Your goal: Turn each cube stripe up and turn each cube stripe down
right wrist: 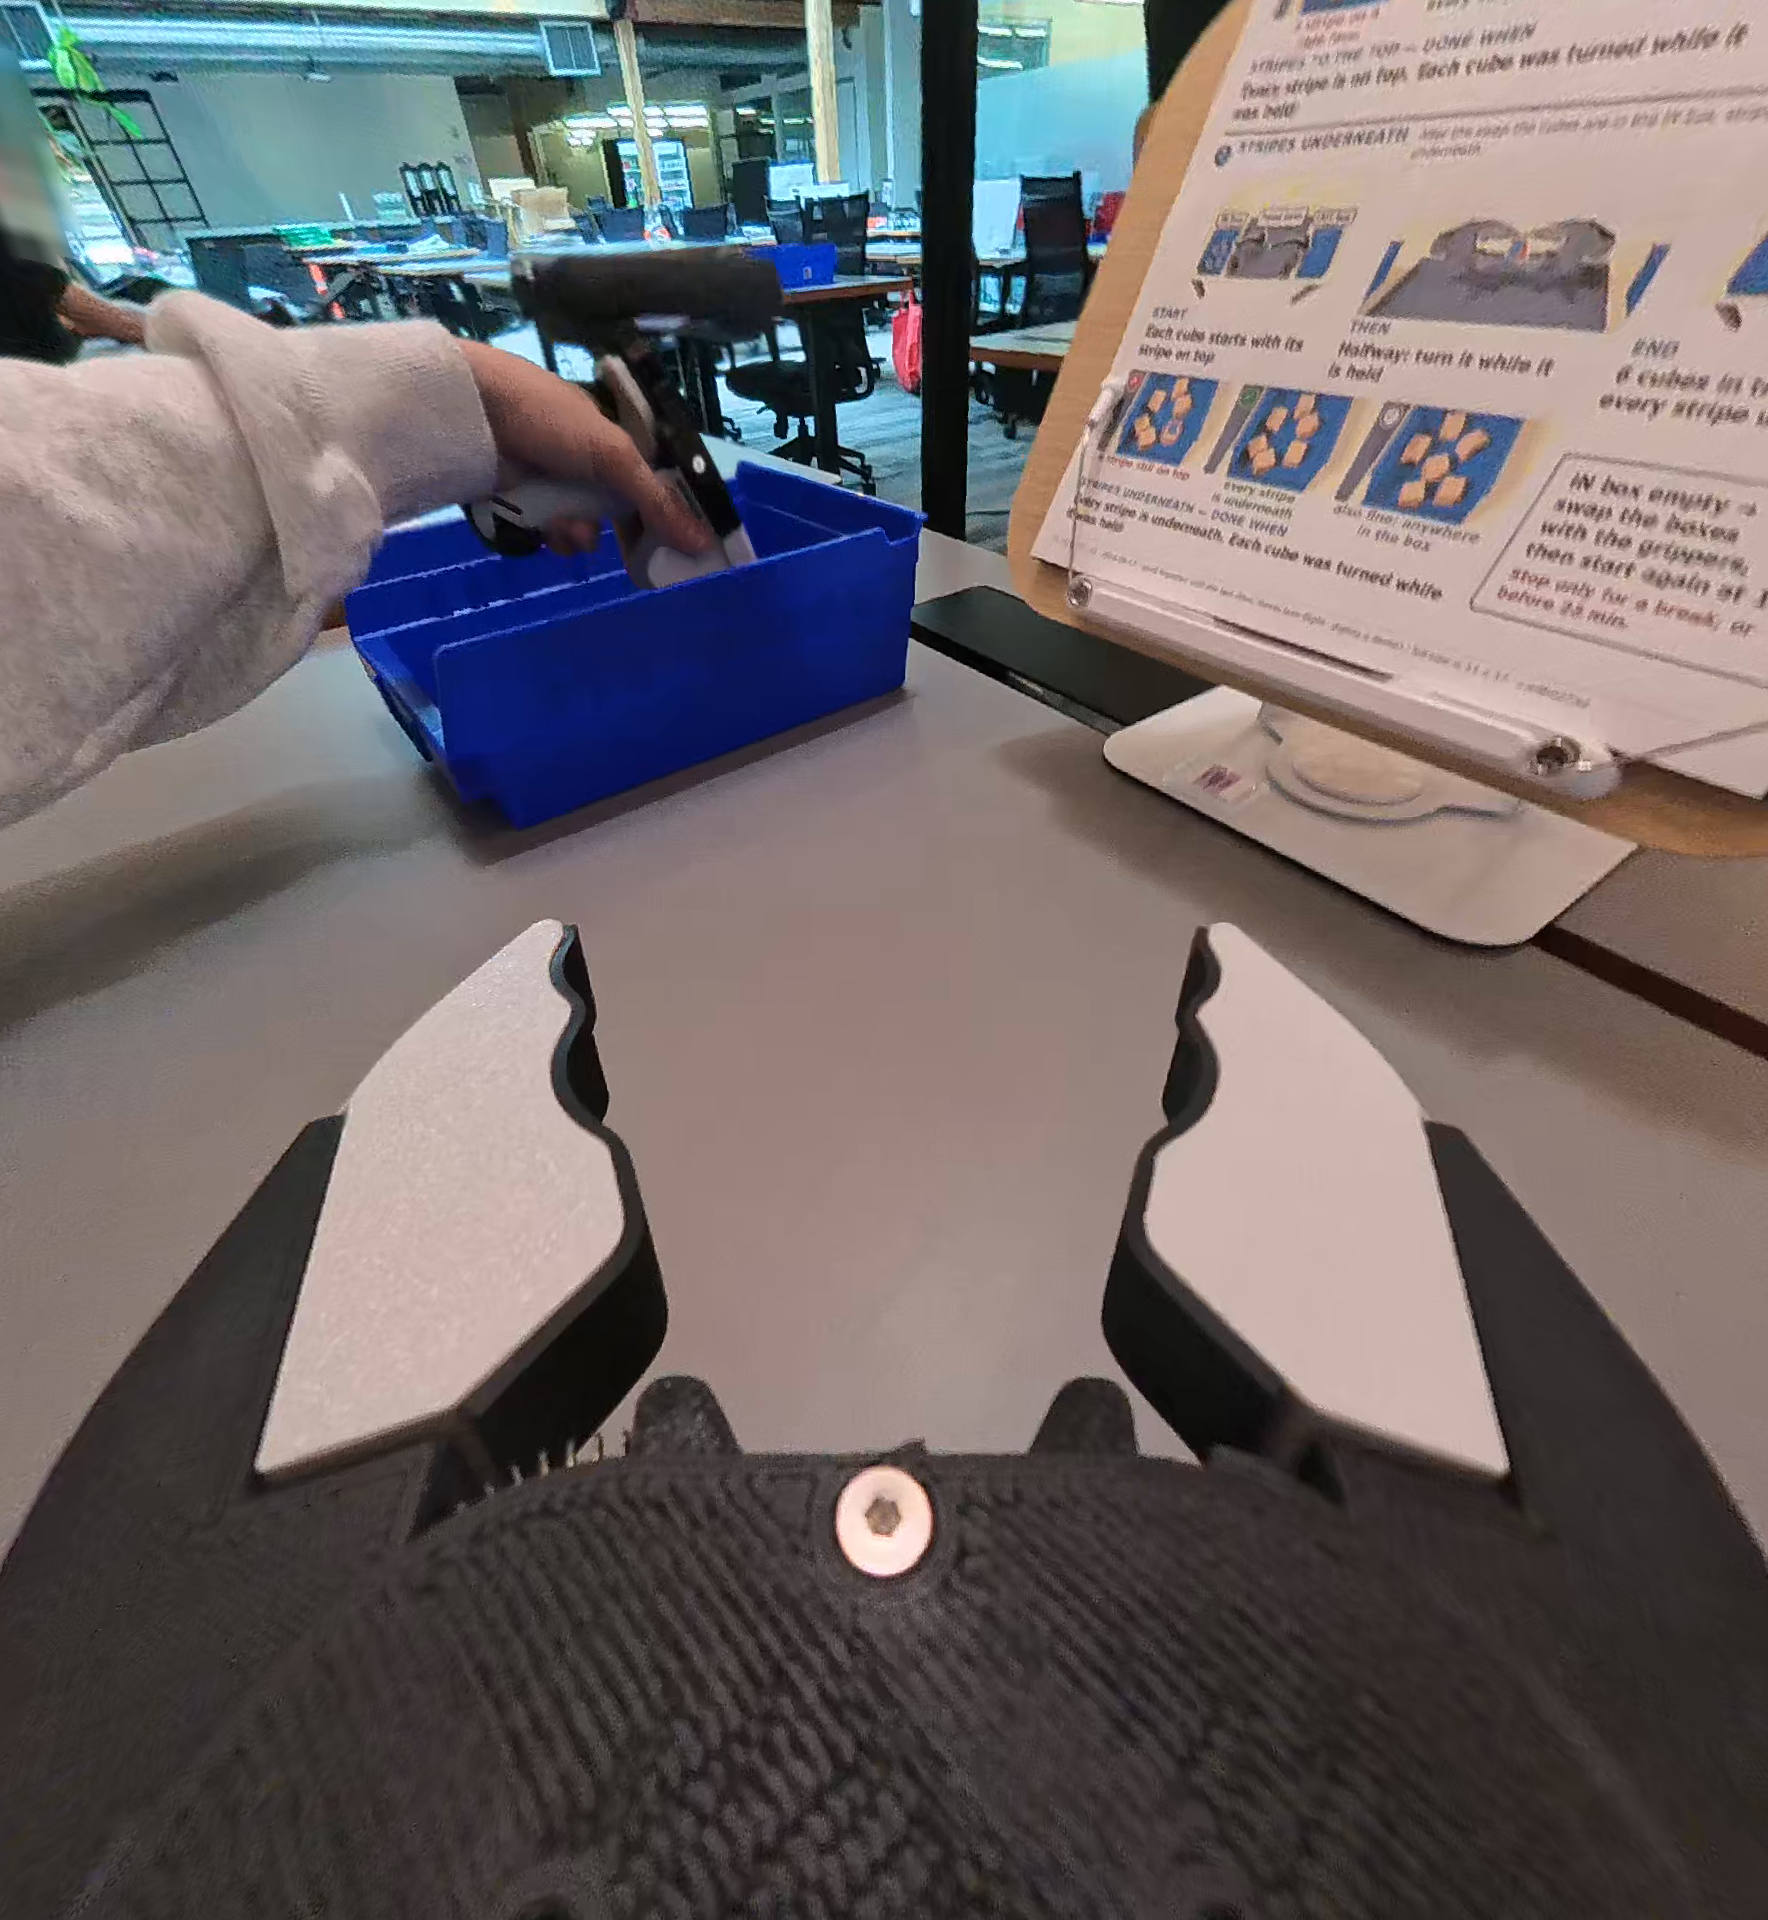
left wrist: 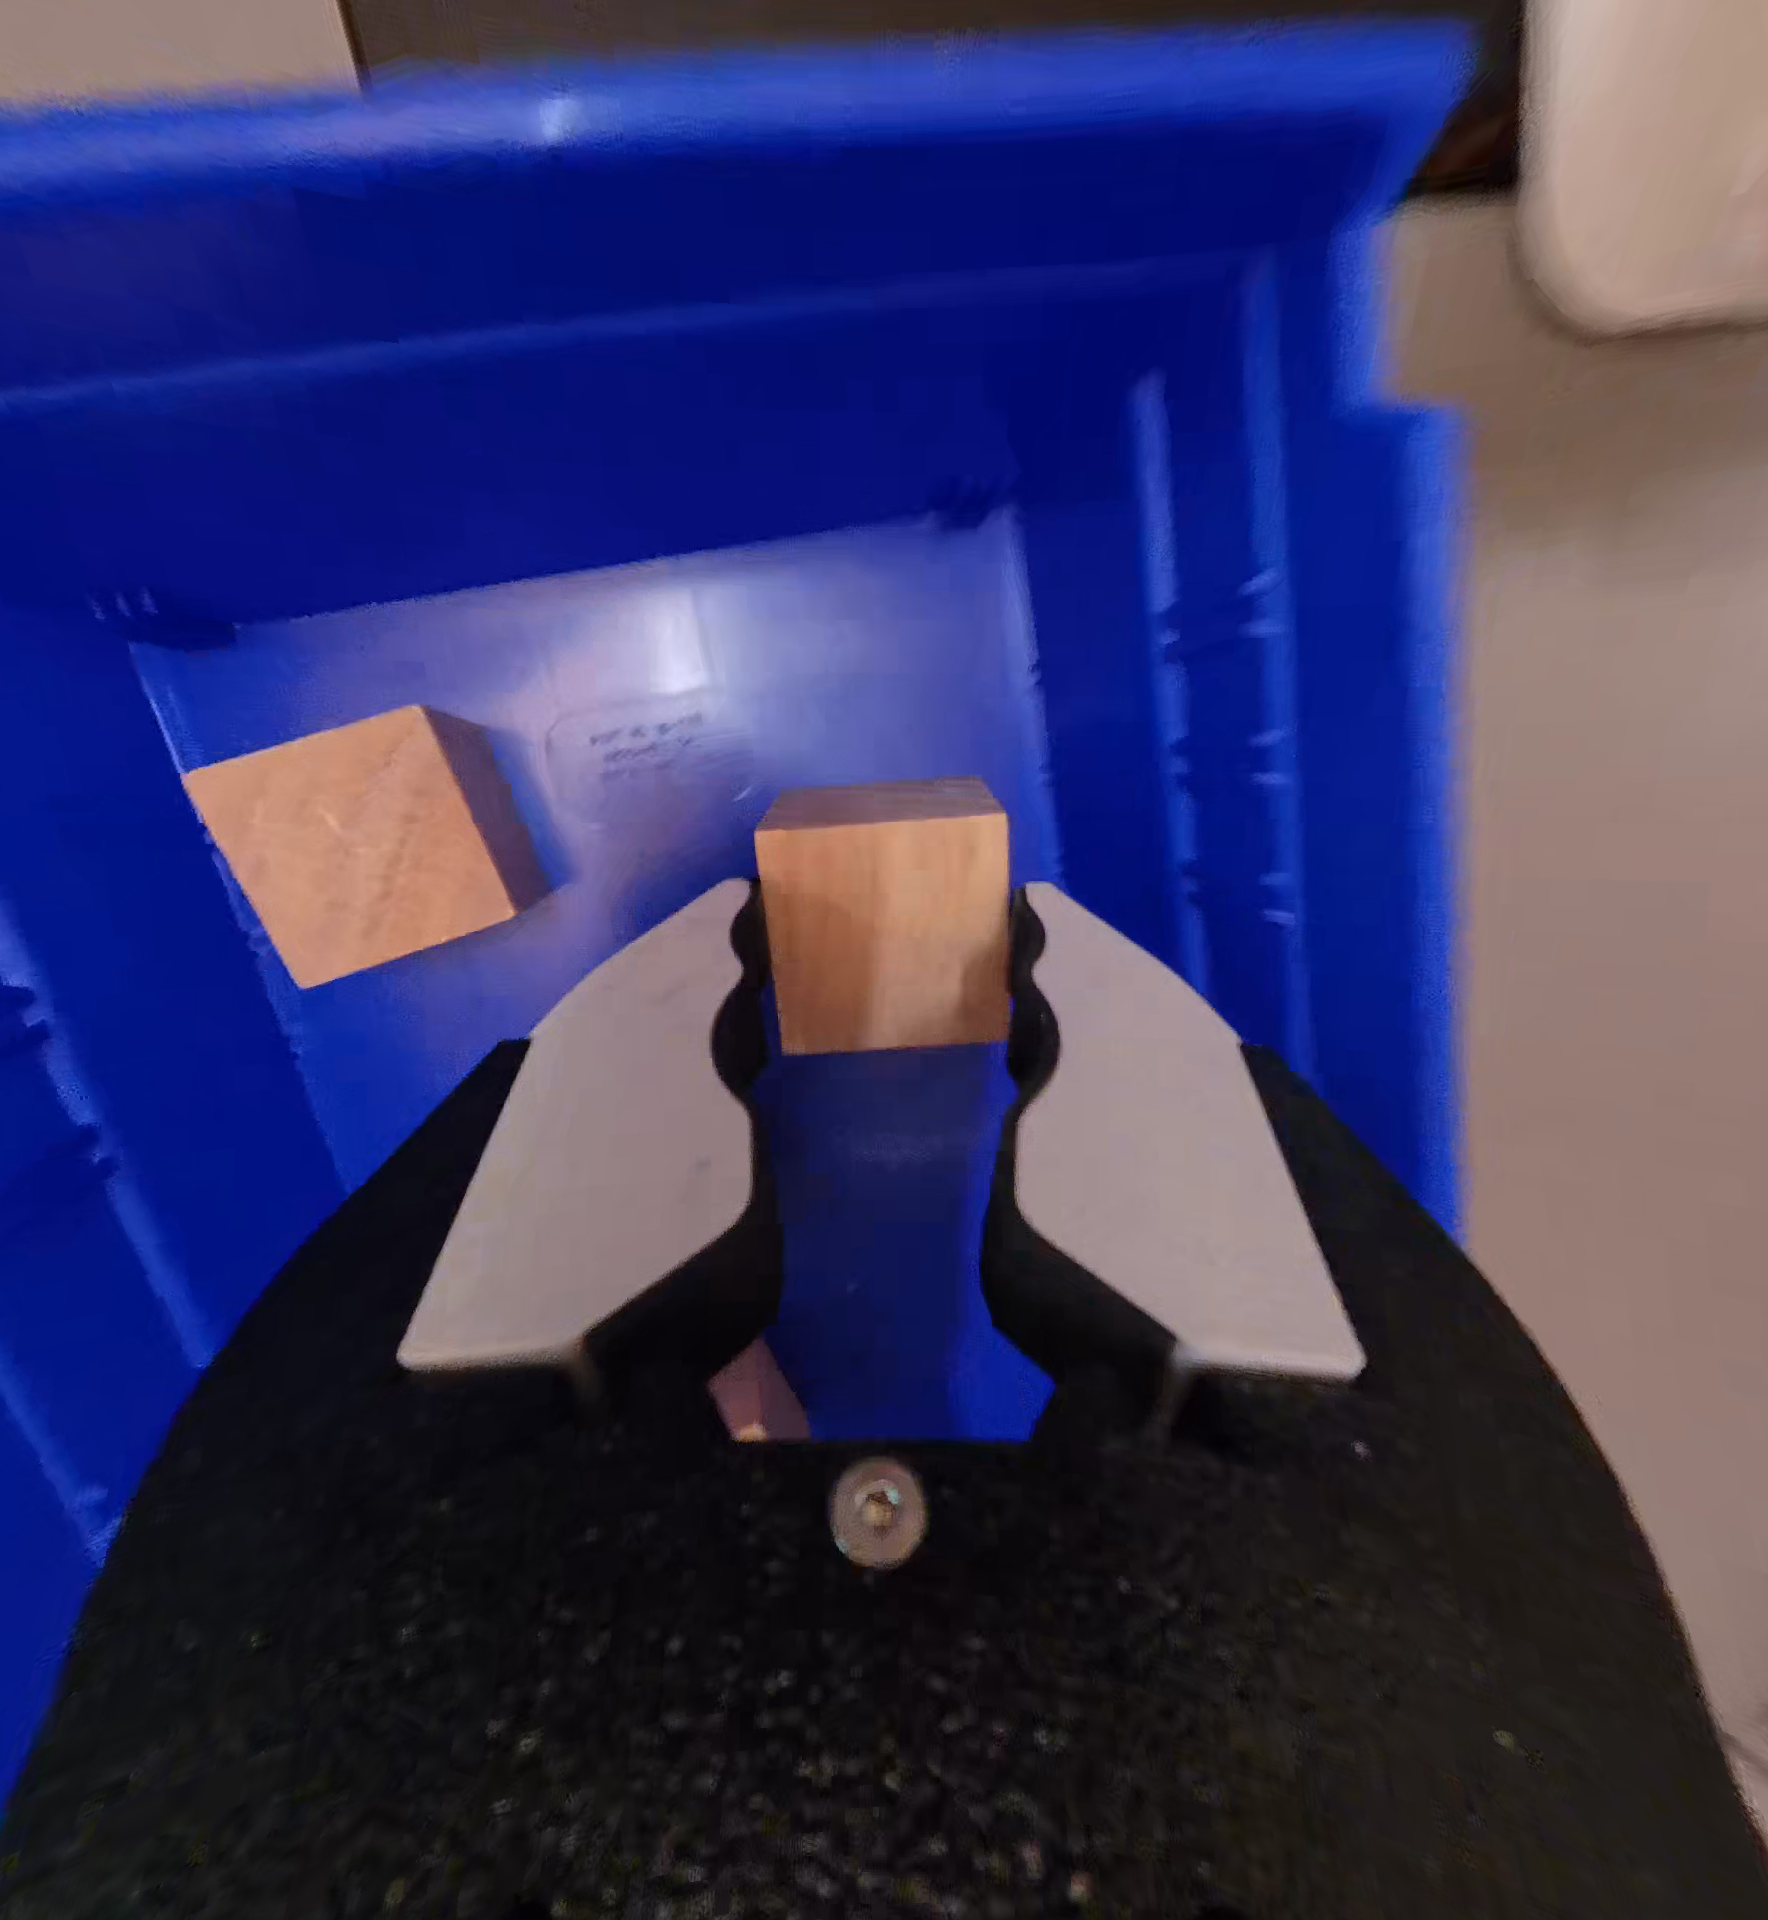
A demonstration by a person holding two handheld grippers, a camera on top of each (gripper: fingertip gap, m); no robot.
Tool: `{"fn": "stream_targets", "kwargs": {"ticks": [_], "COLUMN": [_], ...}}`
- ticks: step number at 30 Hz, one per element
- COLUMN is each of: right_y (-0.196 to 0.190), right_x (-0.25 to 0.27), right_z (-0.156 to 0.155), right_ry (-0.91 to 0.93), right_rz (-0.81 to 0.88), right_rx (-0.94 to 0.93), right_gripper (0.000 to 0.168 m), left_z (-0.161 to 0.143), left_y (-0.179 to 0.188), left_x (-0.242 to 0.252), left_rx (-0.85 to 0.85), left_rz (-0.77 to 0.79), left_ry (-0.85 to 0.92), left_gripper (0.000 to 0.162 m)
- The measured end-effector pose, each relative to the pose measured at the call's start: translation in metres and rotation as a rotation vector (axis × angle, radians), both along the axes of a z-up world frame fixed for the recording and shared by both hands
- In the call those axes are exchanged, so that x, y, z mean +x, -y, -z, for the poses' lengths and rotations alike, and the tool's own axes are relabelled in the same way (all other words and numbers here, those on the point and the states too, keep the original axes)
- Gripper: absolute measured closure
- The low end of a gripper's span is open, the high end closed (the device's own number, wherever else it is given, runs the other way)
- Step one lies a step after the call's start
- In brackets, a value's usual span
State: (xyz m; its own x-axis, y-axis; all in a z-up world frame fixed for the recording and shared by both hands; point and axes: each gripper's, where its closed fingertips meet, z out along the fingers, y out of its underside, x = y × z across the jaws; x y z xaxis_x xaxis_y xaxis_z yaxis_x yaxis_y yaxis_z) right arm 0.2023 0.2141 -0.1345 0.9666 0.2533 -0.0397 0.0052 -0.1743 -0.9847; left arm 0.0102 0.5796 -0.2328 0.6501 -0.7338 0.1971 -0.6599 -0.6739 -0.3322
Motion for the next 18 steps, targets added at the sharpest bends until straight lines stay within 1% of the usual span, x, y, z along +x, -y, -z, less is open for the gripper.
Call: {"fn": "stream_targets", "kwargs": {"ticks": [2,4,6,7,9,11,13,16,18], "right_y": [-0.006,-0.013,-0.022,-0.026,-0.036,-0.045,-0.052,-0.058,-0.058], "right_x": [-0.003,-0.006,-0.012,-0.017,-0.028,-0.041,-0.054,-0.070,-0.077], "right_z": [-0.007,-0.017,-0.034,-0.043,-0.062,-0.081,-0.097,-0.112,-0.118], "right_ry": [0.050,0.117,0.181,0.209,0.256,0.314,0.369,0.414,0.431], "right_rz": [-0.014,-0.035,-0.054,-0.068,-0.102,-0.141,-0.178,-0.235,-0.263], "right_rx": [0.026,0.058,0.109,0.139,0.194,0.258,0.323,0.394,0.427], "right_gripper": [0.062,0.064,0.066,0.068,0.069,0.071,0.074,0.079,0.082], "left_z": [-0.036,-0.086,-0.139,-0.161,-0.195,-0.216,-0.225,-0.232,-0.228], "left_y": [0.004,0.018,0.046,0.063,0.102,0.143,0.184,0.240,0.269], "left_x": [0.009,0.021,0.030,0.033,0.039,0.048,0.058,0.071,0.080], "left_rx": [-0.011,-0.042,-0.095,-0.120,-0.164,-0.224,-0.294,-0.440,-0.520], "left_rz": [-0.023,-0.003,0.079,0.134,0.258,0.367,0.461,0.579,0.640], "left_ry": [0.214,0.492,0.757,0.856,1.009,1.116,1.199,1.313,1.333], "left_gripper": [0.118,0.118,0.118,0.118,0.118,0.118,0.119,0.119,0.119]}}
